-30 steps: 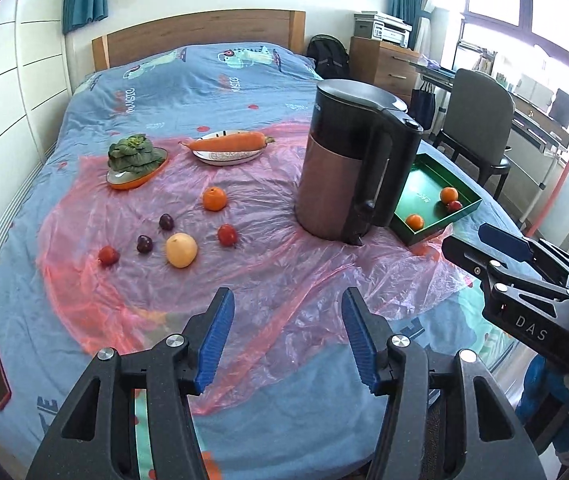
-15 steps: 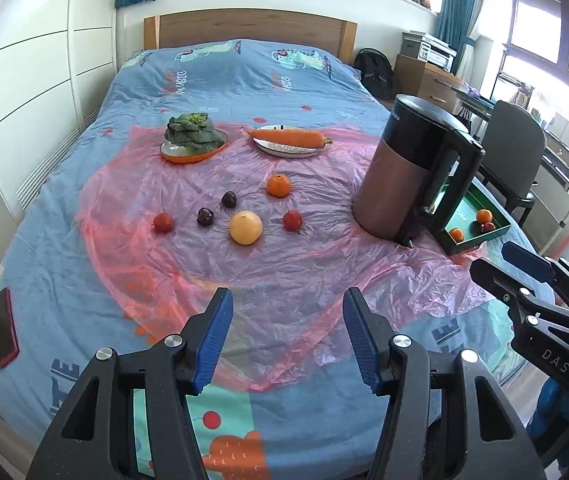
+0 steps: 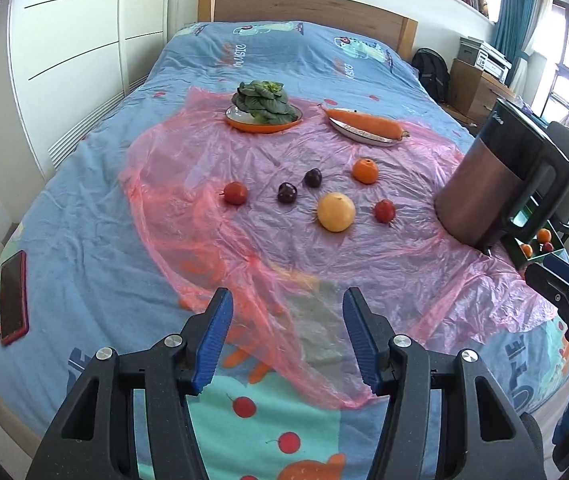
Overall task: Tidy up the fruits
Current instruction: 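Move both tools back over the remaining fruits, then reach the right tool to a red apple while the left tool approaches a red apple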
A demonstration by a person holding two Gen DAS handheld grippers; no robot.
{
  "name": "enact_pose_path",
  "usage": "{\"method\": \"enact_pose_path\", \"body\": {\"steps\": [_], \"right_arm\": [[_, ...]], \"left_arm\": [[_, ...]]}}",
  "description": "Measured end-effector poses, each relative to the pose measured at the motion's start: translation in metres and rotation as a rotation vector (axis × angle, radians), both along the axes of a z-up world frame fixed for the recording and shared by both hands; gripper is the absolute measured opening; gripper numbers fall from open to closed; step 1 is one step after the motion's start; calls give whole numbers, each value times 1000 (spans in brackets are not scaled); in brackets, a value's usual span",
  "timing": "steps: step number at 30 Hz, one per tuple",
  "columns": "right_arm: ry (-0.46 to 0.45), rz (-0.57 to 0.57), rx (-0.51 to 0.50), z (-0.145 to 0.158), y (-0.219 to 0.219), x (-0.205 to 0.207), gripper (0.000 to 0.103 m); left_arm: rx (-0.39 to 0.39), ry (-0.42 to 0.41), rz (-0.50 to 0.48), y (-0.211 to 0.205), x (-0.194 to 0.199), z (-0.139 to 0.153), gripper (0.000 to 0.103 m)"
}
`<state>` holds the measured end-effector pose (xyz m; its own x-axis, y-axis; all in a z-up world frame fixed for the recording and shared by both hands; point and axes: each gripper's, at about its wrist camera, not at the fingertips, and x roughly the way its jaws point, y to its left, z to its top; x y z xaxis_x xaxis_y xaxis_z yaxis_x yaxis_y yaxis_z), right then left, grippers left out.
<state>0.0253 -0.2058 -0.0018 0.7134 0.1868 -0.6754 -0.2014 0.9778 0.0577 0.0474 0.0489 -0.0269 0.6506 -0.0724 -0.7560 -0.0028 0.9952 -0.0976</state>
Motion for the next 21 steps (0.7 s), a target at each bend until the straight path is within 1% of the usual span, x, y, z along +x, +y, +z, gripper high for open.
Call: {"method": "enact_pose_path", "body": {"steps": [3, 7, 9, 12, 15, 19, 21], "right_arm": [[17, 14, 5, -12, 11, 22, 87], [31, 29, 19, -26, 27, 58, 87], [37, 38, 26, -34, 35, 79, 87], [48, 45, 41, -48, 45, 111, 87], [57, 41, 54, -62, 54, 143, 87], [67, 23, 67, -82, 58, 176, 82], [67, 16, 61, -92, 59, 188, 78]], "left_arm": [[3, 17, 16, 14, 19, -12, 51], [-13, 38, 42, 34, 54, -28, 51], [-26, 39, 47, 42, 71, -34, 51], [-23, 37, 56, 50, 98, -42, 51], [-57, 41, 60, 59, 129, -51, 51], [-66, 32, 55, 62, 161, -63, 50], [-53, 34, 62, 62, 173, -72, 50]]}}
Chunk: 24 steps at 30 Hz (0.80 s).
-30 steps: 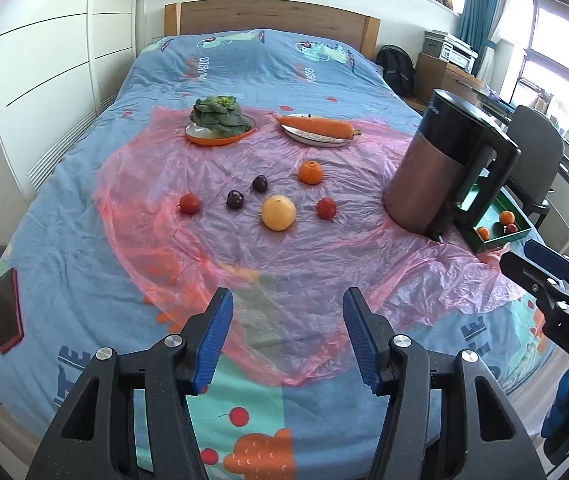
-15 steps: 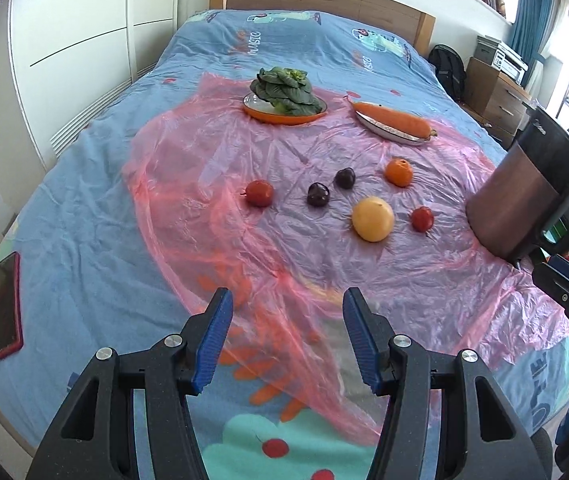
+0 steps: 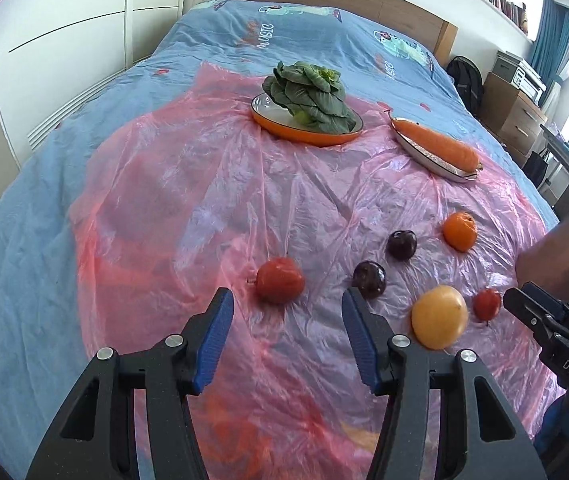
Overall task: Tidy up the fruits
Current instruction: 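Reach the right tool to a red apple while the left tool approaches a red apple, then close the right tool on a red apple while the left tool grasps another red apple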
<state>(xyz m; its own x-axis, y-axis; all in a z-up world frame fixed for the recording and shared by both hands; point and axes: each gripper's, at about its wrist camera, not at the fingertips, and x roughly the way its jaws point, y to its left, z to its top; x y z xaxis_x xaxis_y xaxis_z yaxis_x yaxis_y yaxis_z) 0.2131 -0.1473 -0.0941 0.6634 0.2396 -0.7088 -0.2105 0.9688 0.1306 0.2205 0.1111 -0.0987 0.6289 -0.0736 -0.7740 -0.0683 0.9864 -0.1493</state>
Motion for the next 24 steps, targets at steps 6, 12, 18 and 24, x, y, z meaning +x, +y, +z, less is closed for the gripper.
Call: {"method": "enact_pose_path", "body": {"steps": [6, 12, 18, 24], "right_arm": [[14, -17, 0, -30, -4, 21, 65], [8, -15, 6, -44, -6, 25, 41], [-36, 1, -38, -45, 1, 16, 41], [-59, 5, -82, -42, 7, 10, 41]], "left_arm": [[16, 29, 19, 2, 15, -32, 42], [24, 7, 23, 4, 19, -46, 37], [26, -18, 6, 5, 17, -51, 37], [38, -33, -6, 4, 16, -53, 37]]}}
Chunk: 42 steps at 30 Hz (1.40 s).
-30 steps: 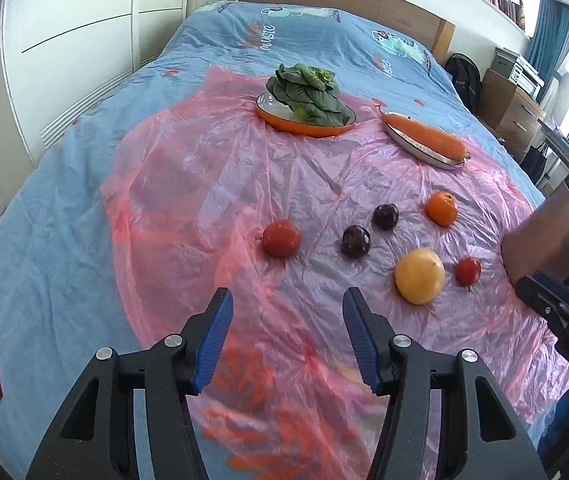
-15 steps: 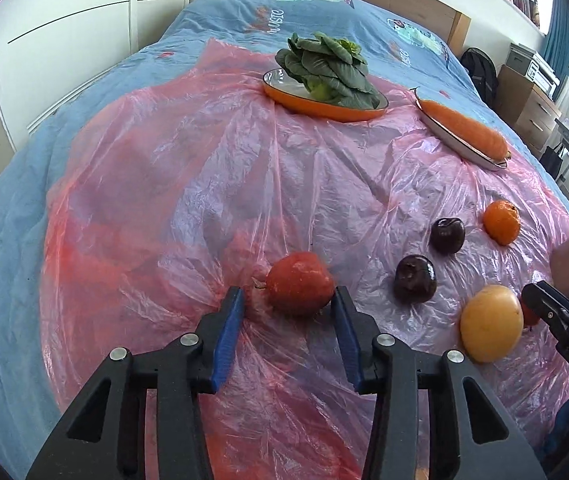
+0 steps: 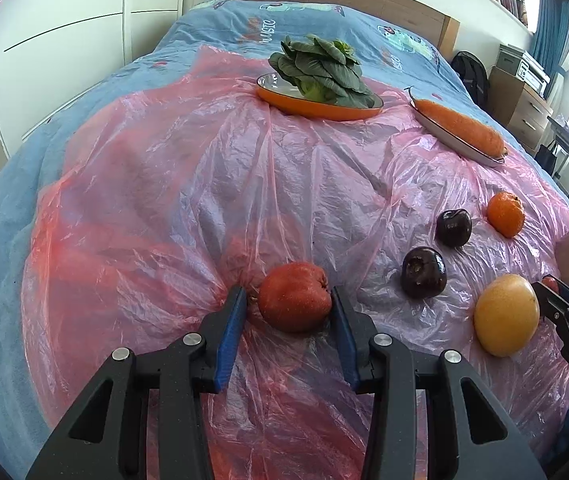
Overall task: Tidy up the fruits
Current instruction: 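Close the right tool on a red apple while the left tool grasps another red apple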
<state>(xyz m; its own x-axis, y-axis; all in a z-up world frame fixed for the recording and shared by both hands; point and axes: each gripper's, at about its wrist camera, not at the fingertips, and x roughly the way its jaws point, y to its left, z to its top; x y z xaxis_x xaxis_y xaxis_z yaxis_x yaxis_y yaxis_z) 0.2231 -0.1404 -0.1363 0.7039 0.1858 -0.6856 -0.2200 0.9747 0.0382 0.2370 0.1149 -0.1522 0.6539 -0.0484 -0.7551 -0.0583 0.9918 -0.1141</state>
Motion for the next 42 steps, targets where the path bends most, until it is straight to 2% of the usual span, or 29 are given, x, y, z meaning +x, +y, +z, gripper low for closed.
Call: {"method": "enact_pose_path", "body": {"steps": [4, 5, 7, 15, 27, 36, 42], "right_arm": [[4, 3, -27, -1, 3, -3, 40], [6, 2, -28, -2, 3, -3, 38], [10, 2, -35, -3, 3, -4, 27], [21, 21, -46, -2, 4, -7, 26], [55, 40, -11, 14, 1, -15, 26], [107, 51, 9, 23, -3, -43, 26], [142, 62, 37, 36, -11, -72, 26]], "left_arm": [[13, -10, -6, -2, -1, -1, 37], [13, -13, -6, -2, -2, -1, 37], [11, -18, -4, -2, -2, -1, 36], [4, -47, -9, -1, -8, 5, 31], [2, -70, 21, 4, -17, 23, 31], [13, -56, 43, 11, -55, 38, 31], [13, -27, -11, -8, -90, 55, 31]]}}
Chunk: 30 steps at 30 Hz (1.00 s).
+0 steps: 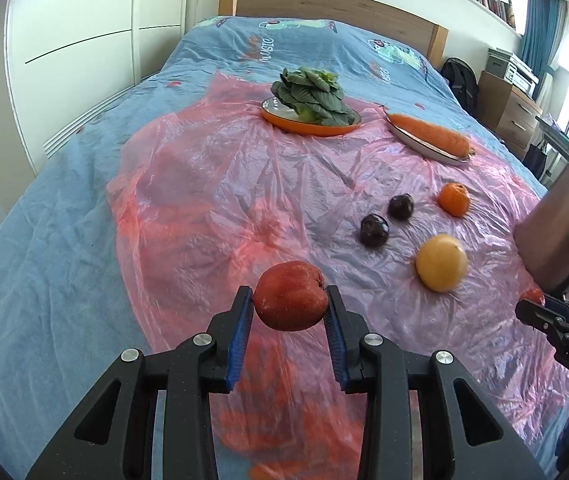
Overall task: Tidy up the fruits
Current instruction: 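Close the right tool on a red apple while the left tool grasps another red apple, then carry both red apples to the green tray and lower them in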
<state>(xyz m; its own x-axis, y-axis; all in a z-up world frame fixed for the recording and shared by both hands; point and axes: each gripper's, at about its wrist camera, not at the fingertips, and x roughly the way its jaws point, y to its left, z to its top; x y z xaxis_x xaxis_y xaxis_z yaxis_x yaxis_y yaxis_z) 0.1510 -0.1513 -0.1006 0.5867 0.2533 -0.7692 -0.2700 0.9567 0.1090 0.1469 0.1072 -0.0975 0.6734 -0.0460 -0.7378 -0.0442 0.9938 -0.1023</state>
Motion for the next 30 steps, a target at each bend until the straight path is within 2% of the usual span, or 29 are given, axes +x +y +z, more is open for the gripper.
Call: {"method": "enact_pose_path", "body": {"steps": [5, 12, 22, 30], "right_arm": [[0, -1, 22, 19, -14, -27, 26], [-20, -29, 39, 47, -43, -69, 26], [-57, -159, 42, 69, -114, -119, 26], [-95, -296, 45, 81, -186, -144, 26]], "left_arm": [[-15, 4, -80, -28, -34, 25, 31], [-110, -1, -207, -73, -78, 61, 31], [-105, -42, -409, -152, -128, 107, 31], [-84, -73, -546, -215, -142, 136, 31]]}}
